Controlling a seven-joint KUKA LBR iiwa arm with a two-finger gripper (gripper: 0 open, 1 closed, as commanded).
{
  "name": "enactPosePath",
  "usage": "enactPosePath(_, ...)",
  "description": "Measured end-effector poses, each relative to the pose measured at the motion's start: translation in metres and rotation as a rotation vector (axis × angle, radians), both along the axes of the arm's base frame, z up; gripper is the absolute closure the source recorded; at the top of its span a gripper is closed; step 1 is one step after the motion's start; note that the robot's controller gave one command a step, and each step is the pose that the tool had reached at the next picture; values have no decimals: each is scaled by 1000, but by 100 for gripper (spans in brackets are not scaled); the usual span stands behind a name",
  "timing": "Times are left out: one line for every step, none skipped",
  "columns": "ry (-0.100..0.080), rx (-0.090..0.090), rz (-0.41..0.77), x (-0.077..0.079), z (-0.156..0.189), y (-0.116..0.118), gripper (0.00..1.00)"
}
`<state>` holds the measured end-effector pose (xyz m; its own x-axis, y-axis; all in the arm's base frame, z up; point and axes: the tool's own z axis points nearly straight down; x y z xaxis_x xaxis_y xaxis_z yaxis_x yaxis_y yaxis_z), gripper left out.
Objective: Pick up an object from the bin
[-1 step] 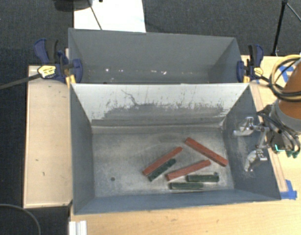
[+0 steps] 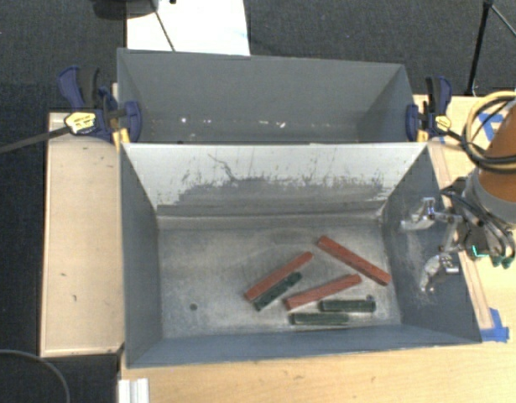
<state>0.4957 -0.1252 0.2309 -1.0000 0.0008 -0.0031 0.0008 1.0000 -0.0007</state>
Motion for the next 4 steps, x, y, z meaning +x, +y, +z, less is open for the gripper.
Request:
enactPosePath(-6,-1,-15,9,-60,22,0)
enactPosePath(2,1,96,16,-136,70,100)
enactPosePath(2,1,100,16,-136,70,0)
enactPosePath(2,1,102,16,-136,70,0)
